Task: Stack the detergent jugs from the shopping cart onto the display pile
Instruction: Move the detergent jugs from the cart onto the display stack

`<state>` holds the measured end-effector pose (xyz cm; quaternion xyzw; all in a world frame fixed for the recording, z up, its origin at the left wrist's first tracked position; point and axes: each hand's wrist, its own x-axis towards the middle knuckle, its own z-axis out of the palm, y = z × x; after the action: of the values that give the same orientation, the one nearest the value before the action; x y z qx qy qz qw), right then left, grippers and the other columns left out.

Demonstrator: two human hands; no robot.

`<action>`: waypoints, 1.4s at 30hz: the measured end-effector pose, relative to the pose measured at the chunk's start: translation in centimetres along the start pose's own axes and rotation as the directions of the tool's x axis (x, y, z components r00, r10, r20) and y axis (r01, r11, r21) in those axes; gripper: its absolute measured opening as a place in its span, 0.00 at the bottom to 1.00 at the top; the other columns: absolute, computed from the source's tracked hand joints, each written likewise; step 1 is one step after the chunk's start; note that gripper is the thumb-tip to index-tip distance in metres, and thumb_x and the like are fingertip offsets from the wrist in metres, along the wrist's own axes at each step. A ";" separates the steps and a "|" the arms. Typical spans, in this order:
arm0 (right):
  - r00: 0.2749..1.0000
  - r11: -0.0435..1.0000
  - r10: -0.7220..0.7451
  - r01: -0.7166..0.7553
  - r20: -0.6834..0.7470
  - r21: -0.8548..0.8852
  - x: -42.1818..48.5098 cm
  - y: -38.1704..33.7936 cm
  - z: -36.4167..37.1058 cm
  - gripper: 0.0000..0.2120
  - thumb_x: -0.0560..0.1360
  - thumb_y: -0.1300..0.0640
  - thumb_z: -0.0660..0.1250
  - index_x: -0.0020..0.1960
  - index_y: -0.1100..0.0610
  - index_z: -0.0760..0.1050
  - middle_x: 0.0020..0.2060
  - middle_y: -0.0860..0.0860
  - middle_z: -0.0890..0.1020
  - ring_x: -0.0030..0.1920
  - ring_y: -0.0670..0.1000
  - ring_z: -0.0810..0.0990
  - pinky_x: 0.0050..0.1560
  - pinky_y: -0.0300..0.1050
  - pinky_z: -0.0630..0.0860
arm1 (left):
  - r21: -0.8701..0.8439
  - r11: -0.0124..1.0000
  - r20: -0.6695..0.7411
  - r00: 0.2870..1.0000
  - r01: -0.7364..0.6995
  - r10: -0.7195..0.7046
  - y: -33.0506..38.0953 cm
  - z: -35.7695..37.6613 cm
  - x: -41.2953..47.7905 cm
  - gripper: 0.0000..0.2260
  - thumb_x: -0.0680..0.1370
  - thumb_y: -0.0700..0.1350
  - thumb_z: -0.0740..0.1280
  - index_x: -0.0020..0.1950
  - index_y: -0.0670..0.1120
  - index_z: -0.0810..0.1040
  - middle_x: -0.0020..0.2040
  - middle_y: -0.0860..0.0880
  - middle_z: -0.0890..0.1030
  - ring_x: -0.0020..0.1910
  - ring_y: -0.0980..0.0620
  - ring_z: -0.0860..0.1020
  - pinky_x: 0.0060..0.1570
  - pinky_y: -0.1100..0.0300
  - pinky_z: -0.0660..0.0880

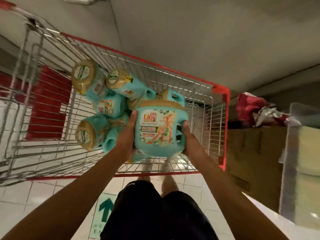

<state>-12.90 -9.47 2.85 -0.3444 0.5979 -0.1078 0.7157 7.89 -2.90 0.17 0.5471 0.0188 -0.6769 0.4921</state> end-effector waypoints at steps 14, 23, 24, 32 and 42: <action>0.885 0.782 -0.146 0.377 -0.442 0.497 -21.2 9.5 -15.7 0.26 0.82 0.32 0.52 0.64 0.40 0.83 0.61 0.50 0.87 0.62 0.56 0.86 0.56 0.56 0.85 | 0.441 0.898 0.381 0.902 0.016 -0.203 -10.5 20.3 -9.9 0.31 0.75 0.74 0.66 0.66 0.54 0.85 0.66 0.41 0.84 0.65 0.38 0.83 0.57 0.41 0.82; 0.785 0.728 -0.135 0.493 -0.605 0.477 -34.2 21.2 -30.7 0.26 0.81 0.26 0.51 0.60 0.35 0.83 0.57 0.47 0.88 0.56 0.57 0.88 0.56 0.60 0.86 | 0.581 0.812 0.478 0.830 -0.055 -0.286 -27.4 35.1 -18.5 0.32 0.74 0.75 0.67 0.66 0.52 0.85 0.65 0.41 0.84 0.64 0.40 0.84 0.54 0.46 0.84; 0.772 0.724 -0.131 0.503 -0.622 0.472 -35.5 22.3 -32.5 0.26 0.81 0.26 0.51 0.60 0.36 0.83 0.57 0.49 0.88 0.56 0.57 0.88 0.56 0.61 0.86 | 0.590 0.805 0.484 0.823 -0.058 -0.296 -29.2 36.6 -19.4 0.31 0.76 0.74 0.64 0.65 0.53 0.85 0.65 0.41 0.84 0.63 0.40 0.84 0.54 0.46 0.84; 0.718 0.672 -0.100 0.560 -0.689 0.485 -41.9 28.0 -43.3 0.23 0.80 0.27 0.52 0.54 0.32 0.84 0.54 0.43 0.88 0.56 0.55 0.88 0.58 0.66 0.84 | 0.653 0.749 0.516 0.790 -0.113 -0.330 -39.6 45.6 -23.1 0.32 0.80 0.73 0.59 0.70 0.51 0.82 0.66 0.39 0.83 0.65 0.38 0.83 0.61 0.37 0.81; 0.705 0.645 -0.012 0.547 -0.709 0.533 -43.2 29.6 -53.4 0.28 0.75 0.22 0.55 0.59 0.37 0.84 0.52 0.57 0.88 0.54 0.65 0.87 0.59 0.66 0.82 | 0.741 0.663 0.490 0.761 -0.107 -0.426 -46.1 55.4 -20.9 0.31 0.81 0.72 0.57 0.68 0.53 0.84 0.65 0.42 0.84 0.63 0.41 0.84 0.56 0.45 0.83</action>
<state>-81.52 17.47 15.68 -0.0745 0.6495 -0.5602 0.5087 -65.47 3.08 14.59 0.4339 -0.3672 -0.8105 0.1415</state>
